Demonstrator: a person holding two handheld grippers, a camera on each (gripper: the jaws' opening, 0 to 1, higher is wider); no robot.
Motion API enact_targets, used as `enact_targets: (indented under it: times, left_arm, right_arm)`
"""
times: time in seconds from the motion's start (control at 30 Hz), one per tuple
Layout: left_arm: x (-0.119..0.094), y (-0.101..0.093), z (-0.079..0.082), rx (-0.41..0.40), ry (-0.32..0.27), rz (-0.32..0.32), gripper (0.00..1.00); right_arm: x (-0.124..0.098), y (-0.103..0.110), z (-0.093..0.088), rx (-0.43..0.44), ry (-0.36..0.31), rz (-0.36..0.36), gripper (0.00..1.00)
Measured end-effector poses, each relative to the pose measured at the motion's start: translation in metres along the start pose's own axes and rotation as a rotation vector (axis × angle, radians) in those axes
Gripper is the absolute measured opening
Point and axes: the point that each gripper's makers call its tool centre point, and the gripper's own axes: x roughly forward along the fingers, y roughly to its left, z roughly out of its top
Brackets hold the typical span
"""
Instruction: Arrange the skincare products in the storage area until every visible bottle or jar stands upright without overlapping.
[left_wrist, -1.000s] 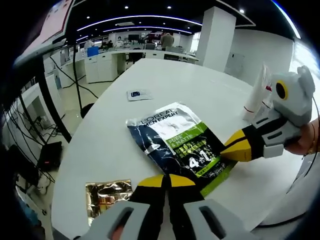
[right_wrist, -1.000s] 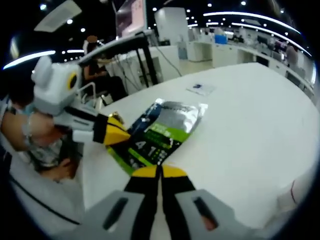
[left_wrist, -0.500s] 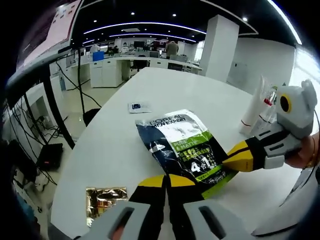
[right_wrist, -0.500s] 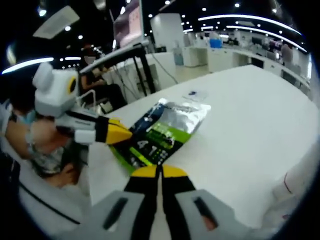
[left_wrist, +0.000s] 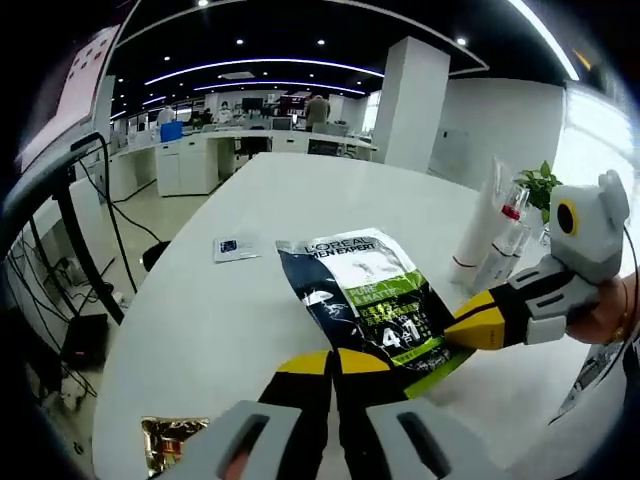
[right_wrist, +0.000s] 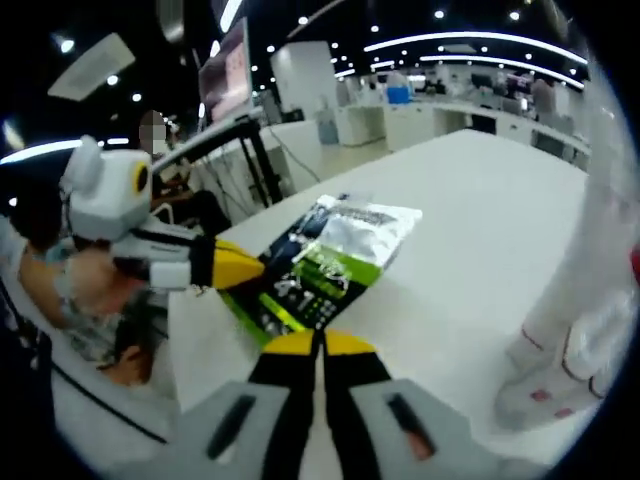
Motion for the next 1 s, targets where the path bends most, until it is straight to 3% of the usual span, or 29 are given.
enact_targets:
  times: [0.27, 0.63, 1.0]
  left_arm:
    - [0.013, -0.021, 0.008, 0.031, 0.018, -0.057, 0.0]
    - [0.032, -0.048, 0.018, 0.1, 0.034, -0.127, 0.0]
    - [0.042, -0.058, 0.021, 0.133, 0.042, -0.145, 0.0]
  right_arm:
    - [-0.018, -0.019, -0.003, 0.043, -0.03, -0.053, 0.0]
    - [-0.036, -0.041, -0.008, 0.038, -0.051, -0.146, 0.0]
    - [-0.042, -0.054, -0.009, 0.0, -0.049, -0.212, 0.0]
